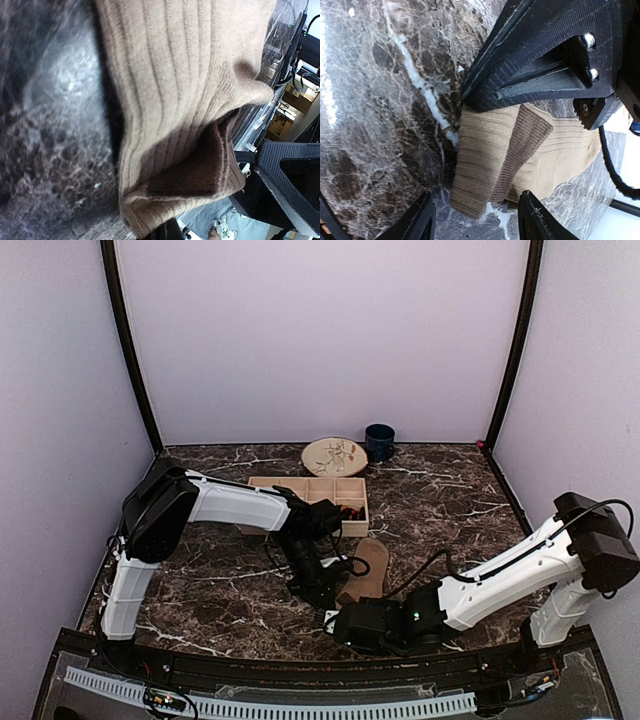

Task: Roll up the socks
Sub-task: Roll the sock at the center of the board.

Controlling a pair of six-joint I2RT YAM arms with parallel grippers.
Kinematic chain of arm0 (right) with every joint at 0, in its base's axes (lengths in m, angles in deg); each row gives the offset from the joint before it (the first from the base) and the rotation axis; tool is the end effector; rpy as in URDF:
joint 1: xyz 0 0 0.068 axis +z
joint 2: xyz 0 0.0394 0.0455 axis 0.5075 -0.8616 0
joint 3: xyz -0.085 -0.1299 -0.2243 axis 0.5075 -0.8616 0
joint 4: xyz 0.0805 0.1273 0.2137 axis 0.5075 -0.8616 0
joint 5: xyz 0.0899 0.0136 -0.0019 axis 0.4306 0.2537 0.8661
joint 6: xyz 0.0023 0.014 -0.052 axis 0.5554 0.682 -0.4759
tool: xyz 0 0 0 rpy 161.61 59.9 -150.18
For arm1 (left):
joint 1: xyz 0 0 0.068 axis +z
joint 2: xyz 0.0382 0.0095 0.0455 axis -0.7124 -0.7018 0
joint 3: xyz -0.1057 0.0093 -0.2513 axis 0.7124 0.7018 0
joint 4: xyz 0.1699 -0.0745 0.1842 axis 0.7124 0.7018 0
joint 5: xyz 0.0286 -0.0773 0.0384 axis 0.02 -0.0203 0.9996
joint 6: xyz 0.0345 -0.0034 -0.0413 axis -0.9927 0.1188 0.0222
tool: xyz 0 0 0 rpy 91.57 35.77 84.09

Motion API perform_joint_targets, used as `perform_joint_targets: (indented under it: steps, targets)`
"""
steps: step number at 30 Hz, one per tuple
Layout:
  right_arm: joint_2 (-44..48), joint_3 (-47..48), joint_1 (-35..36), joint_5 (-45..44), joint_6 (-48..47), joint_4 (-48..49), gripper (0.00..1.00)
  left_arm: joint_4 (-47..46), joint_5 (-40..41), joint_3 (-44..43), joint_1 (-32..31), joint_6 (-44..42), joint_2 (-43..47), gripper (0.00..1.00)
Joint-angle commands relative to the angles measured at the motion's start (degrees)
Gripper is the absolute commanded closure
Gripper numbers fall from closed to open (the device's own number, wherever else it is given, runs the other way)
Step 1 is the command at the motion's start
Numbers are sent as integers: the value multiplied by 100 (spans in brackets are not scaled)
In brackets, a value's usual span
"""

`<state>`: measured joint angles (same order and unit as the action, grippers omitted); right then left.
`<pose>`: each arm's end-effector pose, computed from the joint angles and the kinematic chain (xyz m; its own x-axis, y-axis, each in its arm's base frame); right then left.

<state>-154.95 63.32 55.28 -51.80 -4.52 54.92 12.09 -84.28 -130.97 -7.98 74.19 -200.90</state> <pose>0.0420 0.2996 0.1406 -0.0086 -0.9340 -0.3573 -0.8133 0.2144 -0.5409 0.2348 -0.3590 0.1225 -0.7710 0.6186 0.1514 0.3555 0.6153 -0.7036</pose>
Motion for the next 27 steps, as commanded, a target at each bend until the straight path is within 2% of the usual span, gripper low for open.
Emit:
perform_joint_targets:
  steps: [1, 9, 19, 27]
  targets:
    - [-99, 105, 53, -325, -237, 200, 44, 98, -103, -105, 23, -9, -12, 100]
    - [-19, 37, 74, -658, -411, 439, 43, 86, -131, -100, 23, -14, -24, 100]
    - [-117, 21, 93, -282, -641, 613, 42, 85, -194, -150, 23, -23, -56, 100]
    - [-294, 104, -7, 29, -562, 627, 47, 70, -245, -149, 23, -42, -63, 100]
